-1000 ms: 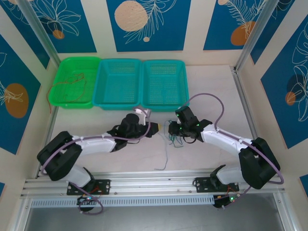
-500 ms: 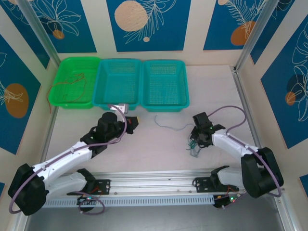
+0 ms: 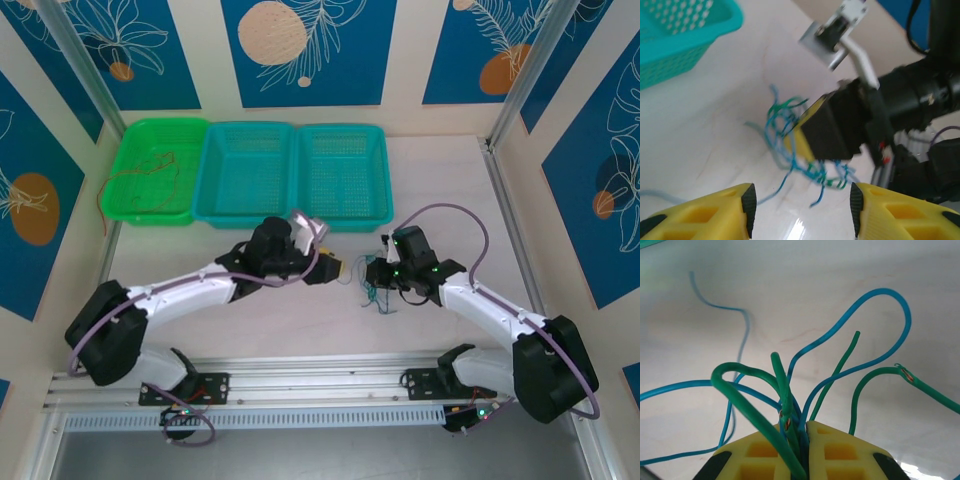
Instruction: Untangle the cables
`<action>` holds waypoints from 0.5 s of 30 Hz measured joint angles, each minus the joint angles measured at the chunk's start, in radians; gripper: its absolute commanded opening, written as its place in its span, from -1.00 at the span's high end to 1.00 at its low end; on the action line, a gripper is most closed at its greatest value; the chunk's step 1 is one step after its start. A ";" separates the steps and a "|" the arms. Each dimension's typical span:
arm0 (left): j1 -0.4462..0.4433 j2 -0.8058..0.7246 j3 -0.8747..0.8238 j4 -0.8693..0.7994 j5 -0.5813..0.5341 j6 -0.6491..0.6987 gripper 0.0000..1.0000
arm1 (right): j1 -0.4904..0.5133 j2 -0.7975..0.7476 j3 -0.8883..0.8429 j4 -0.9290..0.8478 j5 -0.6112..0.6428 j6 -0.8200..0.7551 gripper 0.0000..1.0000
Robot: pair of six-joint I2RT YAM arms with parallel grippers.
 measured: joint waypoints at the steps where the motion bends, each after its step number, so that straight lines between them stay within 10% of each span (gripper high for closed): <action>1: 0.000 0.025 0.028 0.008 0.017 -0.003 -0.12 | 0.011 0.000 0.005 0.004 -0.003 -0.007 0.79; 10: 0.000 0.220 0.095 0.063 0.087 -0.074 0.21 | 0.042 0.000 0.010 0.012 -0.018 -0.016 0.79; 15: -0.004 0.274 0.110 0.065 0.110 -0.108 1.00 | 0.047 0.000 0.012 0.012 -0.017 -0.016 0.73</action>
